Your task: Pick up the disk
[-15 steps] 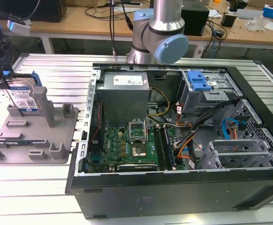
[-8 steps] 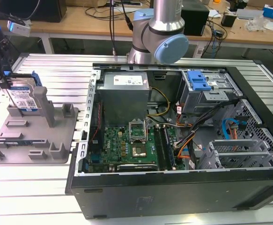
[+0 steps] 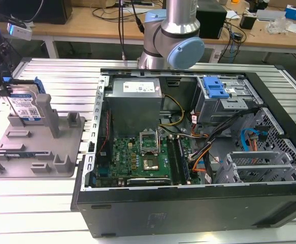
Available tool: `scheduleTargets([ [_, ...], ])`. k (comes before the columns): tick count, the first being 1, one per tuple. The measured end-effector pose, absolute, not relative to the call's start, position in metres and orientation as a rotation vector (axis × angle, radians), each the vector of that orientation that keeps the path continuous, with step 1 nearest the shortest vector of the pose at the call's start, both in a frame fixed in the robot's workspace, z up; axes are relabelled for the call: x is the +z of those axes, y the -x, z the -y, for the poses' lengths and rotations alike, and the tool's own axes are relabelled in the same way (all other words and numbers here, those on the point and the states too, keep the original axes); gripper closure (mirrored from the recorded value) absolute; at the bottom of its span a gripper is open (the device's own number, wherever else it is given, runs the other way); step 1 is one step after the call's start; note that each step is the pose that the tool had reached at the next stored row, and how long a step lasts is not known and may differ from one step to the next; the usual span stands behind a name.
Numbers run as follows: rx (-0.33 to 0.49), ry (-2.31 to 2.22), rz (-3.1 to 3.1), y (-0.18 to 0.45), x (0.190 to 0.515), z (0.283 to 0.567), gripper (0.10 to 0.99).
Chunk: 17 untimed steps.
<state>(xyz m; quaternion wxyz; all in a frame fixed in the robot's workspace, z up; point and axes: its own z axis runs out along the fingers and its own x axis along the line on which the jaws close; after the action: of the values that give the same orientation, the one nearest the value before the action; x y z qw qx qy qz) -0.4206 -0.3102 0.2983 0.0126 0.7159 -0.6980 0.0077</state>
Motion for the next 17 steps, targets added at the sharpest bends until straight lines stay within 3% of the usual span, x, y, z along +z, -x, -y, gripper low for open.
scheduleTargets([
  [11, 0.024, -2.231, 2.176, 0.4206, 0.2979, 0.3102, 0.631],
  [13, 0.024, -2.231, 2.176, 0.4206, 0.2977, 0.3102, 0.643],
  [14, 0.024, -2.231, 2.176, 0.4206, 0.2975, 0.3102, 0.71],
  [17, 0.024, -2.231, 2.176, 0.4206, 0.2972, 0.3104, 0.718],
])
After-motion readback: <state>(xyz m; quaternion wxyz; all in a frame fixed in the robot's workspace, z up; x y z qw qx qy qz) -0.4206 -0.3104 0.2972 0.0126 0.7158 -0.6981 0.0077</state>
